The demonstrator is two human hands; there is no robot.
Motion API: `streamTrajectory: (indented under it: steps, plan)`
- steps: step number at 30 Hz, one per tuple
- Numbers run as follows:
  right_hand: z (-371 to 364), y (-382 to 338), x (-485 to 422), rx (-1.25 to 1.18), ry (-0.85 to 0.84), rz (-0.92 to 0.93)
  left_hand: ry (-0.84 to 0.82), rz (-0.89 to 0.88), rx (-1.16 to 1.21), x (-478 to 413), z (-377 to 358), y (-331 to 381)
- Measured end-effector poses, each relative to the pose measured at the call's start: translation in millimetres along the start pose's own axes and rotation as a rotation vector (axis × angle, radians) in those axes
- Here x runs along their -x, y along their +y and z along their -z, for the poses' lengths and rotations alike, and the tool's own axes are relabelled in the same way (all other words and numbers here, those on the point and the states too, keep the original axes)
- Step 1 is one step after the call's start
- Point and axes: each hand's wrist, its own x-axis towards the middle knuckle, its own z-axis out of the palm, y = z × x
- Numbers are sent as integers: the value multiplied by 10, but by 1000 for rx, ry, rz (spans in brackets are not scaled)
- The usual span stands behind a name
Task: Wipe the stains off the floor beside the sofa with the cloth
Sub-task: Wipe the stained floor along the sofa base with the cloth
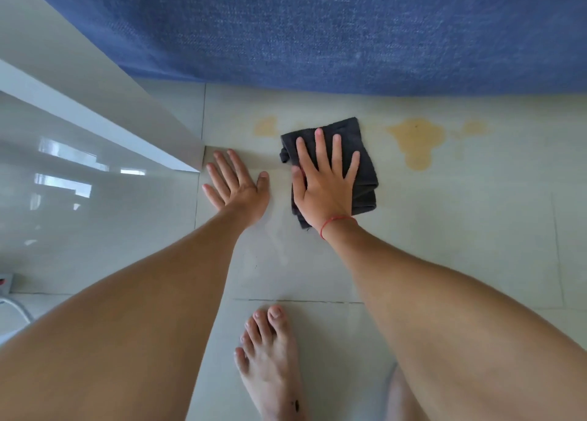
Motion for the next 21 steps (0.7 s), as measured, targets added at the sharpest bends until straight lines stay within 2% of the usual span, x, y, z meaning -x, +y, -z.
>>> streamTrajectory:
  steps: [4, 9, 13, 17, 21]
  plan:
    - [4, 105, 370, 19, -45, 140, -38, 2, -19, 6, 60, 17]
    - [182, 571, 547, 68, -147, 263, -20, -6, -13, 30, 49, 7]
    - [244, 656, 295, 59, -111, 92, -9, -8, -13, 25, 34, 2]
    - [167, 370, -81, 41, -63, -108, -4, -7, -21, 16, 15, 2]
    - [85, 44, -282, 14, -57, -86, -12, 3, -36, 8, 17, 21]
